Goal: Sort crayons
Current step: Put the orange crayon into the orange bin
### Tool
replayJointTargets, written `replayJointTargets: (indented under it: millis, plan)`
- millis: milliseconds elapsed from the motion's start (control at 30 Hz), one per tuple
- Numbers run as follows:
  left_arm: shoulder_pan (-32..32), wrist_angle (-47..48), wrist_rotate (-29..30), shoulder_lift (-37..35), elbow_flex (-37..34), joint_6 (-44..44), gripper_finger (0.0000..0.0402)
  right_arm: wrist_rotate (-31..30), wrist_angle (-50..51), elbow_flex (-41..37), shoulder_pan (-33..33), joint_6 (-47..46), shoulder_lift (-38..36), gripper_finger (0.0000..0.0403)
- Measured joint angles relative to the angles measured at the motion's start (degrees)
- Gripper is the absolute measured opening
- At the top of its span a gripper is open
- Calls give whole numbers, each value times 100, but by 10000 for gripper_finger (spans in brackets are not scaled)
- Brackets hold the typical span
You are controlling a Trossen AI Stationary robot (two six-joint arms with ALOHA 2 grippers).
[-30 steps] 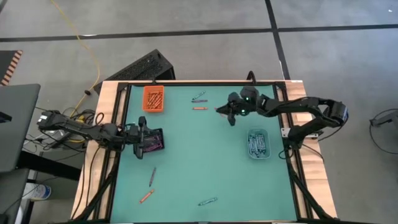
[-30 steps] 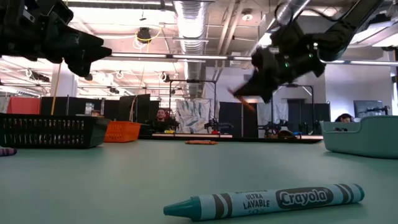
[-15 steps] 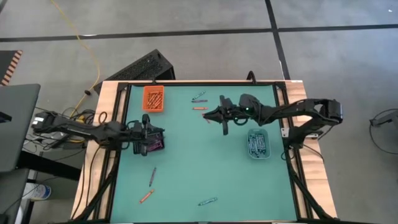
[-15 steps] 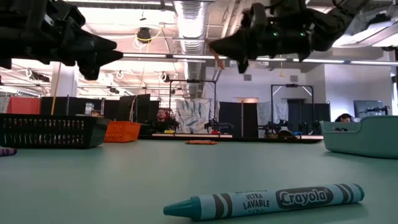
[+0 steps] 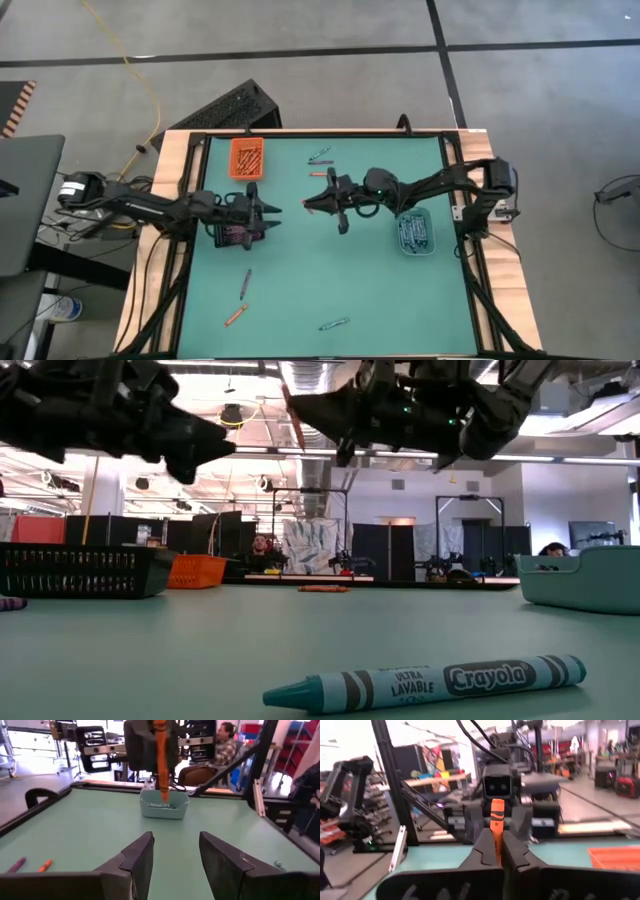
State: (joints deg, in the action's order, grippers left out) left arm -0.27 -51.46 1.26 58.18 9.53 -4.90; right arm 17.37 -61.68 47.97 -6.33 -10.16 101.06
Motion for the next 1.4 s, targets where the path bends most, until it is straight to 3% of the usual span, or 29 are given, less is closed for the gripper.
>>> replayJointTargets:
  millis: [333,567,1033,1400]
  plan:
    - [0,-18,116,1219,855,287,148,-80,-585,198,421,86,508,1]
    - [-4,-285,-721,1794,1056,265,148,-127,-609,203,388,294,507,2]
    - [0,-869,-266,1793,1062,382,148,-398,-532,203,328,312,507,2]
    - [0,-656,-93,1791,1398,424,148,-762,-739,203,340,406,507,2]
